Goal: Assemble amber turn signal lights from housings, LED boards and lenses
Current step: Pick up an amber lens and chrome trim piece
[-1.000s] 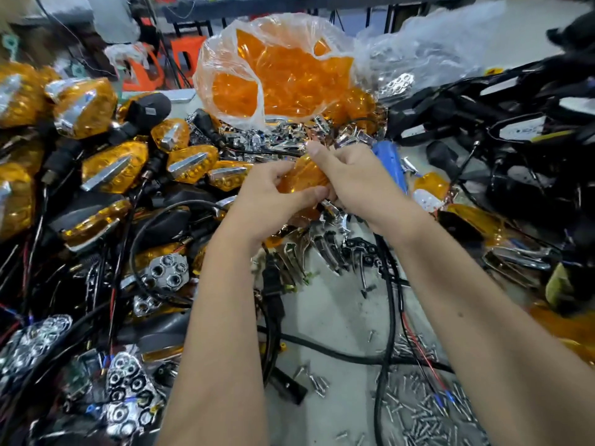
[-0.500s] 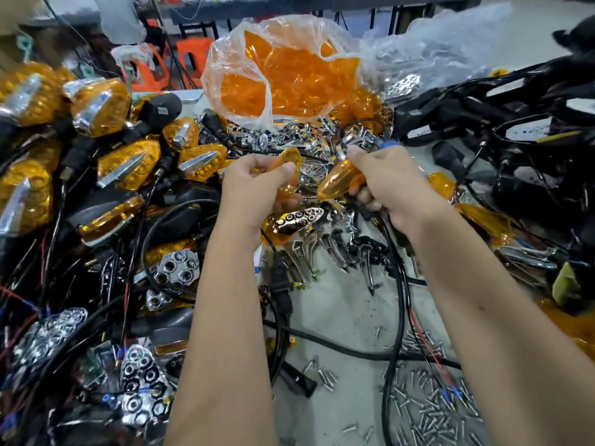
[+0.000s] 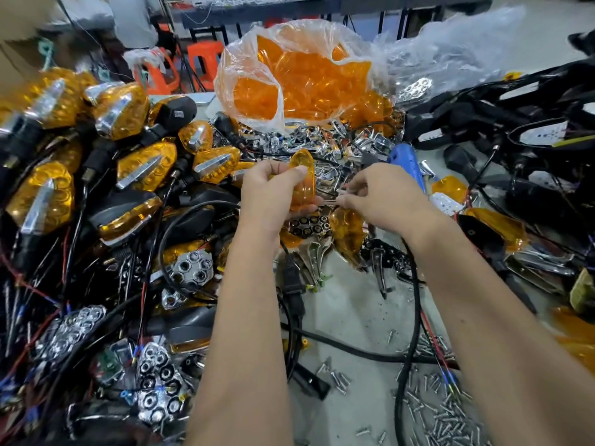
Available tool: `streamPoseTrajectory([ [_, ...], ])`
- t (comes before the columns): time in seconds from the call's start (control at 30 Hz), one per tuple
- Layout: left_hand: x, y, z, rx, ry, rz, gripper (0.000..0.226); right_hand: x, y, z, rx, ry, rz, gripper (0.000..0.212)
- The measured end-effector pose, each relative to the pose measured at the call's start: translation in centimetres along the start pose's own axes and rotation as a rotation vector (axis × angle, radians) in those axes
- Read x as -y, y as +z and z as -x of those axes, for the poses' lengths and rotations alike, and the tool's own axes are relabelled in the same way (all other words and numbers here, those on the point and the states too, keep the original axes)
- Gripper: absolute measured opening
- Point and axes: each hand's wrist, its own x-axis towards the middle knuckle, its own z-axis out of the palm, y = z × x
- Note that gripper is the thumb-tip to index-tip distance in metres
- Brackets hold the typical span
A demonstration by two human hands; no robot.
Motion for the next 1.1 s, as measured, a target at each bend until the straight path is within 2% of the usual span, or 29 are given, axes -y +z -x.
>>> streamPoseTrajectory([
  [0.1,0.1,-0.1,0.1,0.007,0.001,0.041,0.016,-1.2,-0.3,0.0,0.003,0.007,0.032,0.013],
  [0.17,0.1,-0.3,0.1,0.017,-0.011,0.074,0.012,-2.0,-0.5,-0.1,-0.060,0.028,-0.010,0.009],
  [0.3,0.3,-0.5,0.1,0.028,-0.025,0.127,0.013,-4.3,-1.3,-0.5,-0.178,0.065,-0.039,0.014],
  [0.43,0.3,-0.6,0.1,-0.013,-0.022,0.171,0.012,-5.6,-2.4,-1.1,-0.143,0.042,-0.055,0.018],
  [0.57,0.4,-0.4,0.1,-0.044,-0.009,0.141,0.013,-4.8,-2.3,-0.8,-0.131,0.059,-0.342,0.022],
  [0.73,0.5,-0.4,0.0,-0.044,0.001,0.096,0.014,-2.3,-1.1,0.9,0.048,0.046,-0.661,0.017],
  [0.93,0.8,-0.1,-0.1,0.024,-0.020,0.079,0.022,-2.2,-1.8,2.0,0.226,0.058,-1.250,0.026],
  [1.03,0.7,-0.1,-0.1,0.051,-0.014,0.119,0.023,-2.6,-2.0,2.2,0.307,0.041,-1.363,0.030],
  [1.1,0.7,0.1,0.0,0.049,-0.016,0.125,0.023,-2.6,-1.8,2.2,0.303,0.032,-1.342,0.029],
])
